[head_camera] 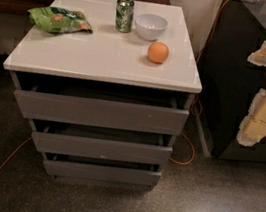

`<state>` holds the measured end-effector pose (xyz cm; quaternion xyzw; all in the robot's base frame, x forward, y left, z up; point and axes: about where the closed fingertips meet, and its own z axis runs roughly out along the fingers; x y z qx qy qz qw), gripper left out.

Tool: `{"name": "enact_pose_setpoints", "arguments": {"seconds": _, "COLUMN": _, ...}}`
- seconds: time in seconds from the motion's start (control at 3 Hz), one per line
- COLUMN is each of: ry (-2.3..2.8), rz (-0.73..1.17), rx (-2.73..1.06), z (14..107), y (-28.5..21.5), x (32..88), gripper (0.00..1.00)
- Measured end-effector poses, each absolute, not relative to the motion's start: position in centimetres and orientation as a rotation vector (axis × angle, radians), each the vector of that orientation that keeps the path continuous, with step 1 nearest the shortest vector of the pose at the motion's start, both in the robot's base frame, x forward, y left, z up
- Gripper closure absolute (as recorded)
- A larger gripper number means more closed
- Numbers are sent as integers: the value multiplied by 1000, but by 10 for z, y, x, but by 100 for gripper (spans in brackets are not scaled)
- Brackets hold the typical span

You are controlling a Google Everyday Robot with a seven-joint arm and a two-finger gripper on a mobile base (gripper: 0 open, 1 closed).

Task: Place orange into middle drawer

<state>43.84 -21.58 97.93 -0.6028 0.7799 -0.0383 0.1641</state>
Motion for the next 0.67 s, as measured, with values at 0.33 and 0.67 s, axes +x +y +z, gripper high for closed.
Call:
{"name": "enact_pose_setpoints", "arguments": {"seconds": 0.33, "ry": 2219, "rz": -110, "rx": -1721, "z": 978, "y": -215, "x": 438, "gripper": 0}}
{"name": "enact_pose_setpoints", "arguments": {"seconds": 0.67, "ry": 2128, "rz": -106, "rx": -1784, "z": 933, "y": -202, "x": 438, "gripper": 0}}
